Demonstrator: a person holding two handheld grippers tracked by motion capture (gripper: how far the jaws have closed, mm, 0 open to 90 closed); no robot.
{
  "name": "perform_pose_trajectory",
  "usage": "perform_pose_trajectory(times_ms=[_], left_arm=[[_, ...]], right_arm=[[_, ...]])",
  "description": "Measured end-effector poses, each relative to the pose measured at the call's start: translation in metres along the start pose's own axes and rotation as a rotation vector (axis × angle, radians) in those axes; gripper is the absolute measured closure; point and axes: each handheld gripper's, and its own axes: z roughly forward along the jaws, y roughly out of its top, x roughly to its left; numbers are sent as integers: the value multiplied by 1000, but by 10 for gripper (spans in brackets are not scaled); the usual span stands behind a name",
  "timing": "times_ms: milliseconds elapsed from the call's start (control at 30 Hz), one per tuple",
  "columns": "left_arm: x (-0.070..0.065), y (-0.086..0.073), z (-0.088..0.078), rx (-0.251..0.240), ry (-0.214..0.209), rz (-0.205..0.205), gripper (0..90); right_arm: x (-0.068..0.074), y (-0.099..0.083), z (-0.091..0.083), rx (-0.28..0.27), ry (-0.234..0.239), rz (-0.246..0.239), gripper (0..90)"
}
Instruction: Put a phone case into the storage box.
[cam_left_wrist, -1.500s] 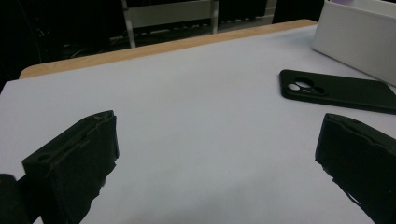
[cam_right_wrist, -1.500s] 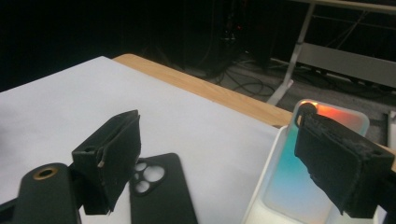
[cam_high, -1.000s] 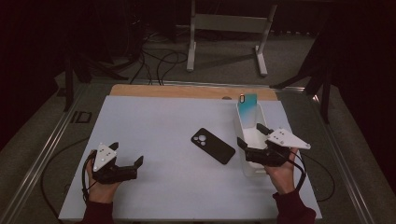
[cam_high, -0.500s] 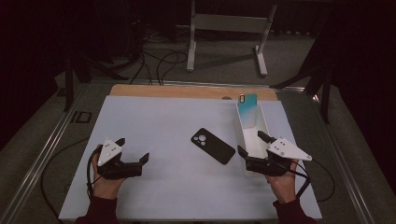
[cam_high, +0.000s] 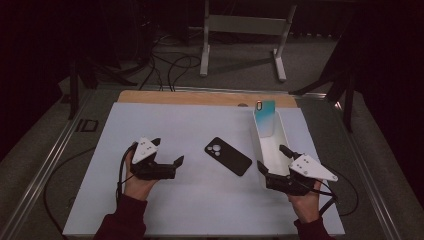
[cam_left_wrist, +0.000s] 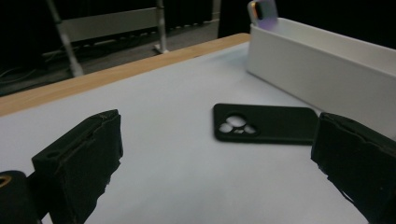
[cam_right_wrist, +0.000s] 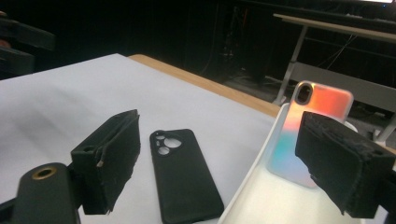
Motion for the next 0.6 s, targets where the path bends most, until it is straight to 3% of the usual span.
perform_pose_trajectory(times_ms=[333,600], left_arm=[[-17,15,41,18,-65,22,51],[-37,22,84,81,-117,54,73]], right_arm=[[-1,-7,-8,14,-20,-1,139],[0,-7,-8,8,-17,2,139]])
